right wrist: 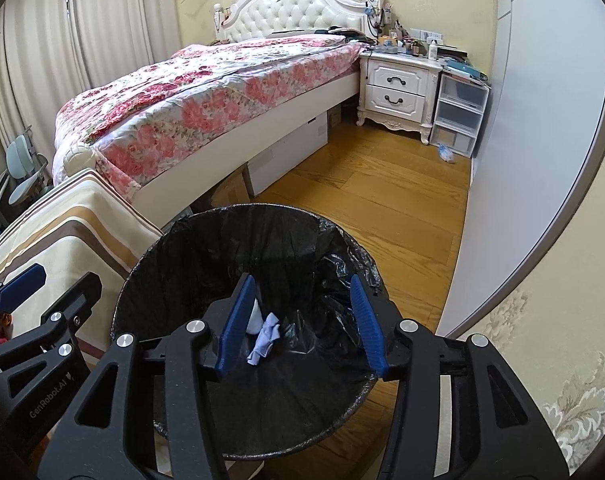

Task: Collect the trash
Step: 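Move both open grippers back over the trash pile on the bed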

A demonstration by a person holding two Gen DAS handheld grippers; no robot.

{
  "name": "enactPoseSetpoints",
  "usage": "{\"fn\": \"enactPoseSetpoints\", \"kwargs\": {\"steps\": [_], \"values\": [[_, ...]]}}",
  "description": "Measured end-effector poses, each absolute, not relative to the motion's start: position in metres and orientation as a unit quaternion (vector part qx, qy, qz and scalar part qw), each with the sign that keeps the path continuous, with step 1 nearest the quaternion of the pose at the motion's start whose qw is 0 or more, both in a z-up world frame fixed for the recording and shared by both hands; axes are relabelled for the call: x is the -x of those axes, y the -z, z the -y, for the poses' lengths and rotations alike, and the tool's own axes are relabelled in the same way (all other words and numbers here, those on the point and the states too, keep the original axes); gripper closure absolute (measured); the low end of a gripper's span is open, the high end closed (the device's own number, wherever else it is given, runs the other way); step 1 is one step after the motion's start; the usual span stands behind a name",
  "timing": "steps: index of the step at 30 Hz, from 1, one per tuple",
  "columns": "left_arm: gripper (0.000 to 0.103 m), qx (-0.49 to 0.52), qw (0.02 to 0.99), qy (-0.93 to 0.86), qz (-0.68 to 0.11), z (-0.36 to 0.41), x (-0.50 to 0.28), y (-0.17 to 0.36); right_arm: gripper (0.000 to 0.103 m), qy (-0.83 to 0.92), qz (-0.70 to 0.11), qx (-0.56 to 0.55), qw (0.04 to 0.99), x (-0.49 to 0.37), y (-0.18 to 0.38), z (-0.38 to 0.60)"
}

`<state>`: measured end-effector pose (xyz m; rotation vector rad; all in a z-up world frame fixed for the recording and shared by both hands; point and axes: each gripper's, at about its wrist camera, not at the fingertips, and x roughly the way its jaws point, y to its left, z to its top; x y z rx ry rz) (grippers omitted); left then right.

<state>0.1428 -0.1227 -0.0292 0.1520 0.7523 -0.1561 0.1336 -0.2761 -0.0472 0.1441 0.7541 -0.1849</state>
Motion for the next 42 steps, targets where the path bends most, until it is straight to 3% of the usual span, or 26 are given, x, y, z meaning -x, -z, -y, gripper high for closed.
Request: {"fn": "enactPoseSetpoints", "kwargs": {"steps": [18,42], "values": [[0.032,-0.060,0.934,0.055,-0.347,0.074,-0.094,0.002,0.049,0.066,-0.373,-0.071,0.923,-0.098,0.040,0.237],[0.031,-0.003,0.930,-0.082,-0.358,-0.071,-0.031,0.004,0.048,-0.054,-0.376,-0.006,0.925,-0.065,0.032,0.105]]}}
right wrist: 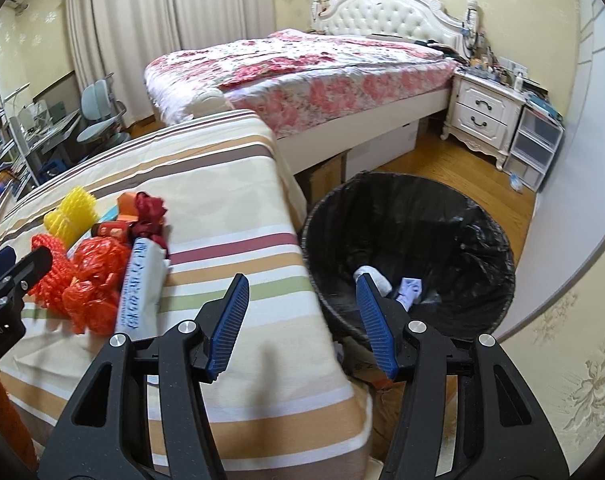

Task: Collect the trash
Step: 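Move both open grippers back over the trash pile on the bed, then close the left gripper on the orange plastic bag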

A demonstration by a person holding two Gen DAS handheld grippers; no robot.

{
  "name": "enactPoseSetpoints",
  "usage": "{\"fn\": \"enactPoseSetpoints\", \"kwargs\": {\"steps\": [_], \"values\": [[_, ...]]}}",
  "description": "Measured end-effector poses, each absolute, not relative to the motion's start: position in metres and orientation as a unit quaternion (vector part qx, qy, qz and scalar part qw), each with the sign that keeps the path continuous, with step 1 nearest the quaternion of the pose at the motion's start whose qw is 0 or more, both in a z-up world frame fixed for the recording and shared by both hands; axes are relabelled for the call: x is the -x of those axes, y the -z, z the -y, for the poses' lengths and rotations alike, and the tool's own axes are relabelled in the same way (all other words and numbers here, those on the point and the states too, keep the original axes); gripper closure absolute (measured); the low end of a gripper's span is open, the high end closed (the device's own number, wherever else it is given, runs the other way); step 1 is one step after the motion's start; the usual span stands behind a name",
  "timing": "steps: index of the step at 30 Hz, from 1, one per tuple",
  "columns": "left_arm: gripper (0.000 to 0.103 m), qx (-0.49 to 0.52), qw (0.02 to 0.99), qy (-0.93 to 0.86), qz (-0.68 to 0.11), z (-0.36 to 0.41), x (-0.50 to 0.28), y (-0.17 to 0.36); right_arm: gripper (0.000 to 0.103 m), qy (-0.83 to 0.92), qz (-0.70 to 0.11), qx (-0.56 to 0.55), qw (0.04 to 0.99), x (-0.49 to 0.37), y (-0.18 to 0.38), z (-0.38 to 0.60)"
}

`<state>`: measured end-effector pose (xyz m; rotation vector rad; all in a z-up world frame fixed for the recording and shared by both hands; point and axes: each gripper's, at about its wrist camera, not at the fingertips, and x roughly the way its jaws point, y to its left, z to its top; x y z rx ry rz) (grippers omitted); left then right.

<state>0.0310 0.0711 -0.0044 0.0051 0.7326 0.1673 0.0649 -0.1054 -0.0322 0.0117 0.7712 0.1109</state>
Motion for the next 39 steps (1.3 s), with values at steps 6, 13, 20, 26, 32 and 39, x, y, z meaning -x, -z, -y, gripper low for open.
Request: {"fn": "enactPoseSetpoints", "kwargs": {"steps": [6,13,20,26,32,39], "values": [[0.031,0.009,0.929,-0.098,-0.357,-0.097,-0.019,0.009,0.048,-0.064,-0.379,0.003,0.923,-0.064,0.032,0.092],[0.031,0.030,0.917,-0.134,-0.375,-0.142,-0.010,0.021,0.049,-0.069,-0.383,0.007,0.921,-0.071,0.035,0.081],[0.031,0.051,0.914,-0.136,-0.378,-0.163,-0.009,0.020,0.049,-0.077,-0.388,0.016,0.918,-0.073,0.038,0.069],[0.031,0.053,0.917,-0.133,-0.372,-0.168,-0.005,0.015,0.049,-0.077,-0.390,0.014,0.917,-0.075,0.040,0.068],[0.031,0.035,0.919,-0.127,-0.373,-0.164,-0.018,0.017,0.048,-0.077,-0.393,0.011,0.916,-0.074,0.042,0.070],[0.031,0.024,0.912,-0.143,-0.383,-0.178,-0.026,0.021,0.048,-0.077,-0.393,0.009,0.916,-0.072,0.042,0.071]]}}
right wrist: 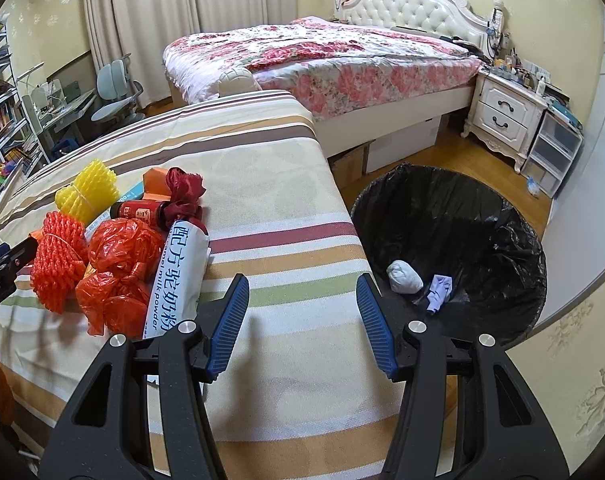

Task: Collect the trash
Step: 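Close the left gripper on the orange plastic bag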

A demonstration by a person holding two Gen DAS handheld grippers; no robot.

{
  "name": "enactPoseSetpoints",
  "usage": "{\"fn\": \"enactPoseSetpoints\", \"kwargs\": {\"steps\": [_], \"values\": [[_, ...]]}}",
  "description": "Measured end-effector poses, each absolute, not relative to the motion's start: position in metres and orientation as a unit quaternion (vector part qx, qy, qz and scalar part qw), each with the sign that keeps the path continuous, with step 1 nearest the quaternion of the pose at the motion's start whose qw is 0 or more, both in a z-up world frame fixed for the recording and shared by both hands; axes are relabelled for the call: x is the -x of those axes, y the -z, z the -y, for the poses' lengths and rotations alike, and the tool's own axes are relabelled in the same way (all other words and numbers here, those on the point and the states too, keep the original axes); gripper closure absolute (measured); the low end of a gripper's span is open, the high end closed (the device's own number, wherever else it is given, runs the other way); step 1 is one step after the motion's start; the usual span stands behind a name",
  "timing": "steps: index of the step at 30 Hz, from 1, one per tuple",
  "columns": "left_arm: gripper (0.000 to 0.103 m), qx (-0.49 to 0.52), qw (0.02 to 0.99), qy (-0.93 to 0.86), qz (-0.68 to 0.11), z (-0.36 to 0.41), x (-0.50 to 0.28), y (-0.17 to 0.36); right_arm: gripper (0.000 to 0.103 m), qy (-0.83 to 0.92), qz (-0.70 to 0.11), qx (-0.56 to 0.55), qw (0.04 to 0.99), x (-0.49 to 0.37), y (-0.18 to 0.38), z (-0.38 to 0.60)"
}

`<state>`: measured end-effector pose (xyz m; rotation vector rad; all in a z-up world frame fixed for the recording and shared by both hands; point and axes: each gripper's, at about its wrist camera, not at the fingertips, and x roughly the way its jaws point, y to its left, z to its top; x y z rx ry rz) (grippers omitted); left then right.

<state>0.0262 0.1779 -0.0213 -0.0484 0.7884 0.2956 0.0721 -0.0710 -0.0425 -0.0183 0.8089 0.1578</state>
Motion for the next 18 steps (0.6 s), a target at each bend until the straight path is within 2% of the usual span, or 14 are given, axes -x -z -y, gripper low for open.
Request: {"fn": "enactPoseSetpoints", "kwargs": {"steps": [17,18], "values": [[0.032,0.023,0.913,-0.101,-0.394,-0.181,-0.050,0.027,0.048,-0.081,-0.394,0.015,0.916,-0.069,0.040,0.067],[0.038,0.023,0.914,-0.101,-0.393,-0.182,-0.050,0.027,0.048,-0.082,-0.393,0.015,0.916,-0.069,0.040,0.066]]}}
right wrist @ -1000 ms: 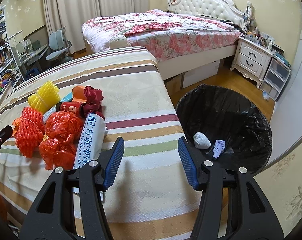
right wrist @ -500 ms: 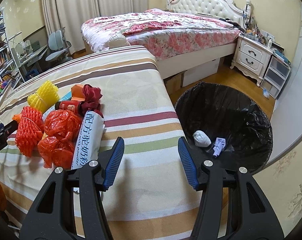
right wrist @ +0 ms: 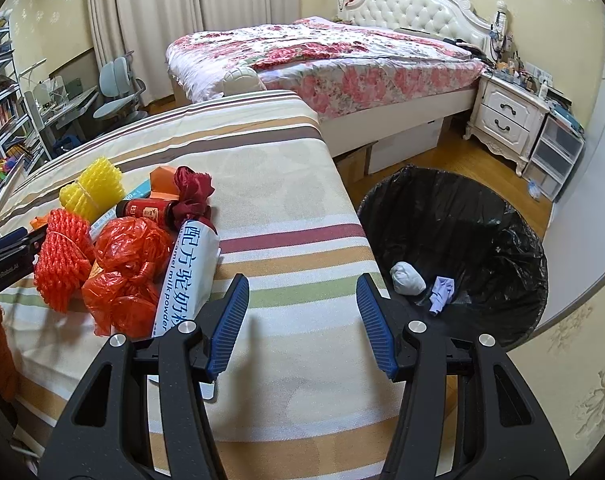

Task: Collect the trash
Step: 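Close the left gripper on the orange plastic bag, then grasp the white milk-powder tube with the right gripper while the left holds the bag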

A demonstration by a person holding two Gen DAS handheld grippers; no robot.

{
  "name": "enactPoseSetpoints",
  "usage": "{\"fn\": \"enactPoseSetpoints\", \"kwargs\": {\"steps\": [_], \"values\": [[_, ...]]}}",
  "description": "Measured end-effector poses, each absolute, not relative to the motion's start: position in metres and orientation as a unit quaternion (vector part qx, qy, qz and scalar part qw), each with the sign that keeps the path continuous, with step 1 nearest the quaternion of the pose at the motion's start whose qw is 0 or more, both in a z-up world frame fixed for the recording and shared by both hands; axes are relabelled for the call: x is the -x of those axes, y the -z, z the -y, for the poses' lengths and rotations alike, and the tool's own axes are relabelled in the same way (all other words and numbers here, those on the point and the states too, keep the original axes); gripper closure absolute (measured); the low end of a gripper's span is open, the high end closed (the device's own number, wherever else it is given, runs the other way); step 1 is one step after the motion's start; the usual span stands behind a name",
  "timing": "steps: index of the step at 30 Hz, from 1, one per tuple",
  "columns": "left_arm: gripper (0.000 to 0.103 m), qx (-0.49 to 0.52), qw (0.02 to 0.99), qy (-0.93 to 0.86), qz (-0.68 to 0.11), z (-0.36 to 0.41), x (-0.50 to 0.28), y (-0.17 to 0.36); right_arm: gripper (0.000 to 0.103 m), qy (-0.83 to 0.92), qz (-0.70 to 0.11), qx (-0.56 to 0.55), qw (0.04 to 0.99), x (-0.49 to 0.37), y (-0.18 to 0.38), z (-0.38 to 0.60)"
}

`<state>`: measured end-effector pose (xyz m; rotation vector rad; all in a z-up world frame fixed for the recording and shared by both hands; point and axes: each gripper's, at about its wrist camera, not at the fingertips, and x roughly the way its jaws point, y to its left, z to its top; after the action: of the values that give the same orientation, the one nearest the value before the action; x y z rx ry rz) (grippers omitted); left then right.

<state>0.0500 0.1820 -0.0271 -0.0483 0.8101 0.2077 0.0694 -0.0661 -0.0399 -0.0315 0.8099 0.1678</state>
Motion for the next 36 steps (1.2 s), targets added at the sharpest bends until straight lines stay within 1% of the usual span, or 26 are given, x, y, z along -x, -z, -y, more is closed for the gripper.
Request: {"fn": "enactPoseSetpoints", "kwargs": {"steps": [1,2,3,4,16,27,36], "values": [[0.046,0.023,0.913,-0.099,-0.395,-0.182,-0.050,0.028,0.048,-0.082,-0.393,0.016,0.916,-0.070,0.039,0.065],[0.049,0.022,0.912,-0.096,-0.398,-0.183,-0.050,0.029,0.048,-0.083,-0.394,0.016,0.915,-0.070,0.039,0.065],[0.056,0.021,0.911,-0.092,-0.401,-0.183,-0.050,0.030,0.048,-0.084,-0.394,0.016,0.915,-0.070,0.039,0.064],[0.058,0.022,0.910,-0.087,-0.404,-0.183,-0.050,0.032,0.048,-0.084,-0.395,0.017,0.915,-0.071,0.039,0.064],[0.058,0.037,0.912,-0.108,-0.393,-0.191,-0.022,0.030,0.048,-0.100,-0.394,0.023,0.913,-0.064,0.037,0.052],[0.058,0.048,0.916,-0.137,-0.374,-0.205,0.002,0.020,0.048,-0.111,-0.374,0.021,0.921,-0.053,0.022,0.040],[0.058,0.055,0.913,-0.129,-0.383,-0.201,0.007,0.028,0.049,-0.121,-0.397,0.039,0.909,-0.052,0.037,0.025]]}}
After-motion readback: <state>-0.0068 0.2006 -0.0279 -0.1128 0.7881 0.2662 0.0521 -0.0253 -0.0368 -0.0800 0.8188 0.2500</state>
